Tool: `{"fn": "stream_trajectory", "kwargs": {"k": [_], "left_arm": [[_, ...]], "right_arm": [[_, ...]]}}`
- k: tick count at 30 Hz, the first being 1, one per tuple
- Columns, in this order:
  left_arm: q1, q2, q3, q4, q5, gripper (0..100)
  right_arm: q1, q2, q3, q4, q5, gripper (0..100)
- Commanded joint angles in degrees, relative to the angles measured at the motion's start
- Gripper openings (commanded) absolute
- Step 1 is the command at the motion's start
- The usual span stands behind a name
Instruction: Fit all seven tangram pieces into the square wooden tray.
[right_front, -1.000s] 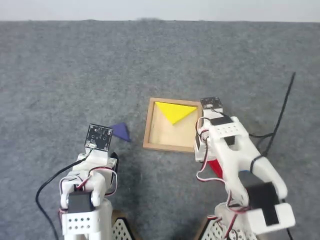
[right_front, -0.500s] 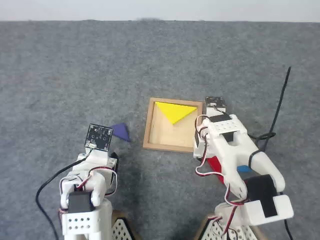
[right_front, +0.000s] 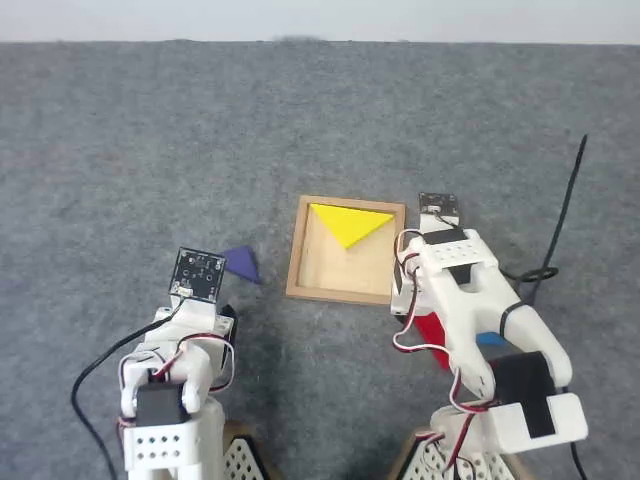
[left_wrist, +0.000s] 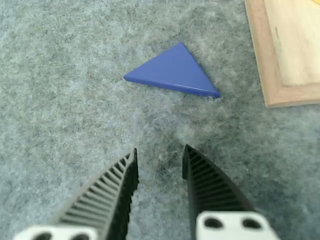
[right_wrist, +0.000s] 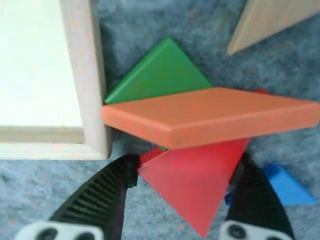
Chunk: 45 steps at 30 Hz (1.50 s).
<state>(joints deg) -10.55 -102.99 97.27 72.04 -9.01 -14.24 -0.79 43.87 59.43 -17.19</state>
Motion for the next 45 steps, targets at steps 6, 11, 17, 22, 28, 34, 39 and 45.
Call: {"fn": "stream_trajectory", "kwargs": {"k": [6, 11, 17, 22, 28, 34, 39, 45], "left_arm": [[-0.4, -1.1, -0.8, 0.3, 0.5, 14], [-0.4, -1.1, -0.8, 0.3, 0.5, 14], [-0.4, -1.1, -0.8, 0.3, 0.5, 14], [-0.4, -1.1, -0.8, 0.3, 0.5, 14], [-0.4, -1.1, -0.8, 0.3, 0.5, 14], [-0.4, -1.1, -0.8, 0.3, 0.5, 14], [-0.4, -1.1, -0.8, 0.3, 0.5, 14], [-0.4, -1.1, -0.8, 0.3, 0.5, 14]], "right_arm": [[7.3, 0.9, -7.3, 1.5, 2.1, 18.8], [9.3, 1.0, -11.0, 1.8, 2.5, 18.8], [9.5, 0.9, -14.2, 2.9, 4.8, 18.8], [9.0, 0.9, -22.2, 10.0, 4.9, 18.8], [5.8, 0.9, -29.8, 15.5, 4.9, 18.8], [5.8, 1.5, -25.8, 14.1, 4.1, 19.2], [9.4, 1.5, -19.7, 6.5, -2.5, 19.2], [13.5, 1.7, -16.6, 6.0, -2.5, 19.2]]}}
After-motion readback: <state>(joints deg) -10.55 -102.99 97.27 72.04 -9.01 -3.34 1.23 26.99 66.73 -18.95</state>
